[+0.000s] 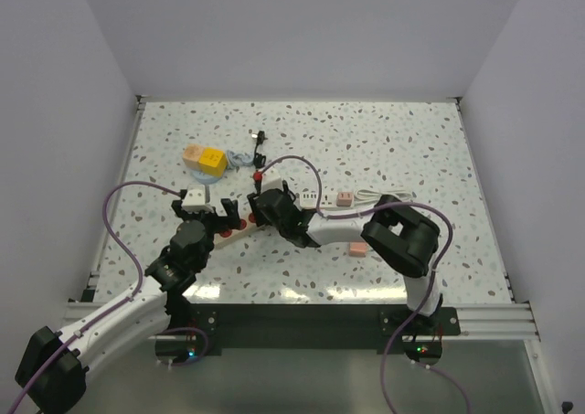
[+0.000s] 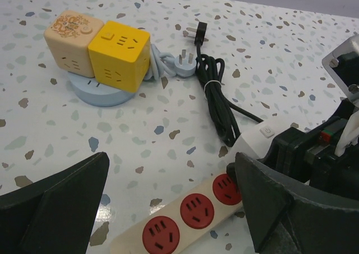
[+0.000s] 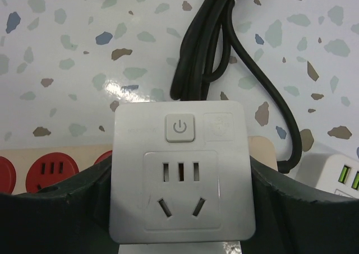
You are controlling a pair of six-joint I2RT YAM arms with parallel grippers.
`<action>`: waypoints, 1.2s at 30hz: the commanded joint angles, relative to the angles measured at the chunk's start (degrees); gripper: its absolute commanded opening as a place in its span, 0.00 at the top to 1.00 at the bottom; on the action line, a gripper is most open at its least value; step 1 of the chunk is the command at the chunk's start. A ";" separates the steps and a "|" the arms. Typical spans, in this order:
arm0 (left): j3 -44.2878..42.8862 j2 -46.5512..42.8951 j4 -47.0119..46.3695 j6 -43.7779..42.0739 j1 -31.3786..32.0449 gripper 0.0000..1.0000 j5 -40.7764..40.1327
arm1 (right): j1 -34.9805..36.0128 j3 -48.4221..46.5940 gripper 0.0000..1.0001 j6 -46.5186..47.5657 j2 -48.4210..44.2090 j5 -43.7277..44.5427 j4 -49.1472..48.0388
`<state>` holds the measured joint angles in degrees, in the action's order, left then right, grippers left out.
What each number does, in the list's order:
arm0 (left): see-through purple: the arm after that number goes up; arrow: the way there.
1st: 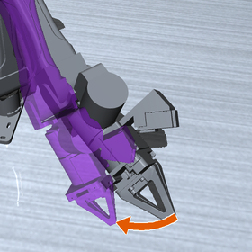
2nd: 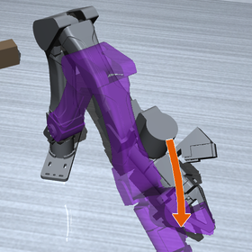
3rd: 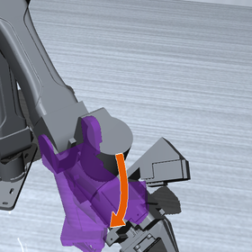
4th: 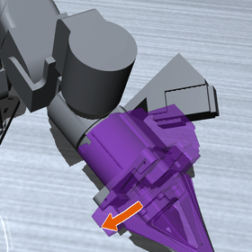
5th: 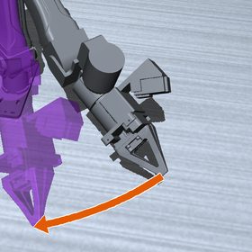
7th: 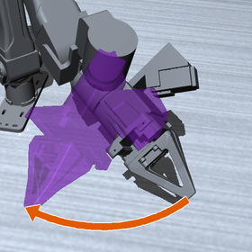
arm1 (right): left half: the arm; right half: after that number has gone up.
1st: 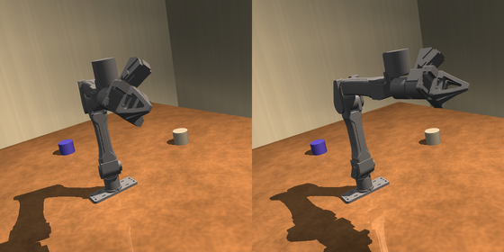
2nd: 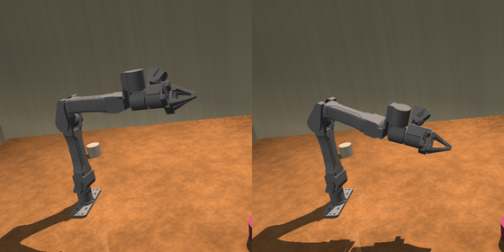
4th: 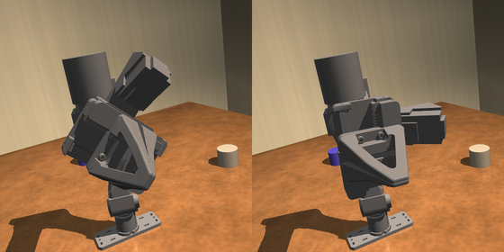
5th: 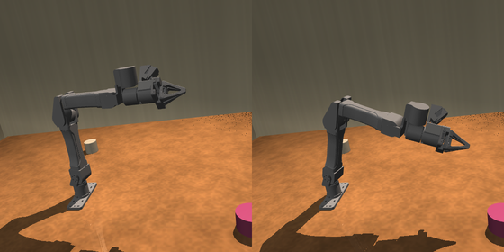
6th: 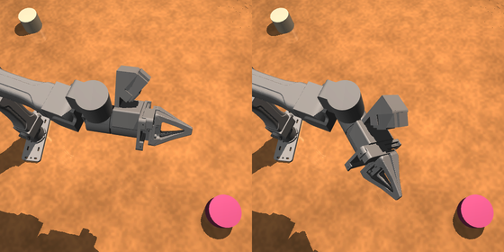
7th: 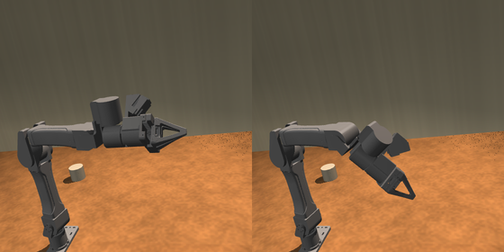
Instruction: Insert the plug
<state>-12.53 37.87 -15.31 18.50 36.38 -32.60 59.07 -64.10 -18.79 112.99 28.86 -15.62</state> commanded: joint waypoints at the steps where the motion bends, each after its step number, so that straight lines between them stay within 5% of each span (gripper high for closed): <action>1: -1.88 -0.16 -0.68 0.48 -0.43 0.00 -0.88 | -0.53 4.23 0.41 2.79 -3.30 -2.93 10.43; 9: -2.32 0.63 -0.33 0.48 -0.35 0.00 -1.24 | -0.53 5.65 0.21 3.58 -7.52 -5.30 8.23; 26: -2.14 1.59 -4.11 -2.24 0.62 0.01 -0.97 | -0.45 15.58 0.02 4.37 -26.14 -6.80 6.57; 31: -4.07 4.14 -5.34 -4.43 5.79 0.01 -5.44 | -0.45 18.12 0.02 4.55 -31.51 -7.08 6.65; 36: -7.76 10.55 -7.10 -7.25 19.31 0.01 -13.36 | -3.51 21.46 0.02 3.32 -37.56 -1.80 8.67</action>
<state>-16.32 45.67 -17.78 14.02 50.06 -39.68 58.35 -44.80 -15.18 79.72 23.51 -7.73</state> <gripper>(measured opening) 0.994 0.983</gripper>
